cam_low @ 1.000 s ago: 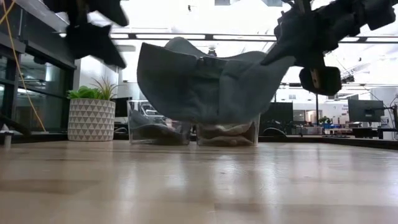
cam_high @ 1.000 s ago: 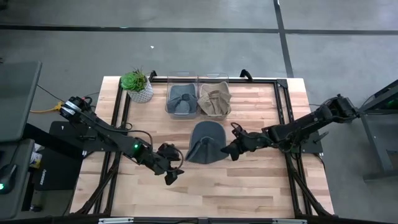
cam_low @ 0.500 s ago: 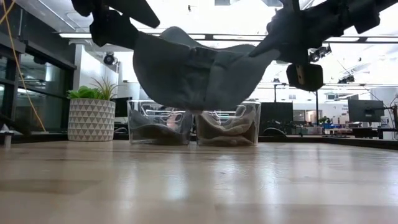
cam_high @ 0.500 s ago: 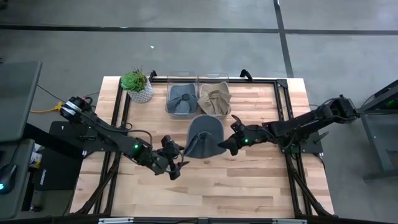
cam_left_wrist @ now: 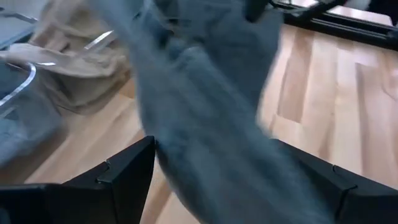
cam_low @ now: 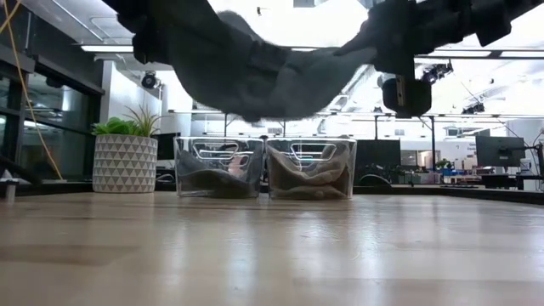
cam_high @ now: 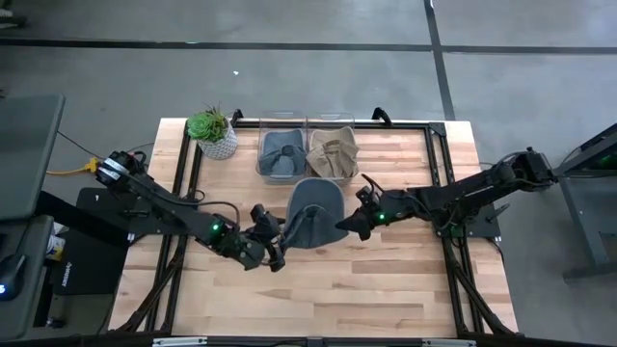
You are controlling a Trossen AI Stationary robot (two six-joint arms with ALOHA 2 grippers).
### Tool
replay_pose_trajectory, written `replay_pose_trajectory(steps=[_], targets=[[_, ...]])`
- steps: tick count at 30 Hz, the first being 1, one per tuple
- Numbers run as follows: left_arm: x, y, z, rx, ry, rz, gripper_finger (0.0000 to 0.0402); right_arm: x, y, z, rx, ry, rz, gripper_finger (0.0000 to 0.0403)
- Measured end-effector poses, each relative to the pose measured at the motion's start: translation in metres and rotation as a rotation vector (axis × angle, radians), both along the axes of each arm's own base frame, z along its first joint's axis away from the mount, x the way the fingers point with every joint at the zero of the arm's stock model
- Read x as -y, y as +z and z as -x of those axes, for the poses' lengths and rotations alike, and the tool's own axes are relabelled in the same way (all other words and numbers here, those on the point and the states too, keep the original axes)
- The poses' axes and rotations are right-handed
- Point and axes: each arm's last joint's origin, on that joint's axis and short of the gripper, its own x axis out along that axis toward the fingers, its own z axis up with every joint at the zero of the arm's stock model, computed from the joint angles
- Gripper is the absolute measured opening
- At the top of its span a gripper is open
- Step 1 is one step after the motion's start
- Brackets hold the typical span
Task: Pick & Place hat
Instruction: Put the gray cap into the left transparent bin
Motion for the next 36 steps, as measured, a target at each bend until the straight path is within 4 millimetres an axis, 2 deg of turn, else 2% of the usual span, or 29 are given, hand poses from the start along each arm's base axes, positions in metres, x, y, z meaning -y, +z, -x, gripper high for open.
replay_pose_trajectory(steps=[8, 12, 15, 19, 25, 26, 31, 36], targets=[[-0.019, 0.003, -0.011, 0.044, 0.071, 0.035, 0.0293, 0.0, 0.001, 0.0, 0.007, 0.013, -0.004, 0.0015], [-0.024, 0.004, -0.015, 0.046, 0.051, 0.072, 0.0272, -0.001, 0.001, 0.0, 0.007, 0.021, 0.0, 0.0015], [-0.024, 0.004, -0.016, 0.04, 0.034, 0.089, 0.0237, -0.001, 0.001, 0.0, 0.008, 0.026, 0.008, 0.0015], [-0.024, 0.004, -0.015, 0.043, 0.037, 0.088, 0.0172, -0.001, 0.001, 0.0, 0.008, 0.029, 0.012, 0.0015], [-0.024, 0.004, -0.016, 0.079, 0.094, 0.175, 0.003, -0.001, 0.001, 0.0, 0.008, 0.05, 0.012, 0.0015], [-0.024, 0.004, -0.016, 0.09, 0.111, 0.205, 0.0016, -0.001, 0.001, 0.0, 0.008, 0.055, 0.014, 0.0015], [-0.027, 0.003, -0.016, 0.13, 0.186, 0.337, 0.0004, -0.001, 0.0, 0.0, 0.004, 0.063, 0.024, 0.0015], [-0.027, 0.003, -0.016, 0.141, 0.204, 0.394, 0.0001, -0.002, 0.0, 0.0, 0.006, 0.076, 0.035, 0.0015]])
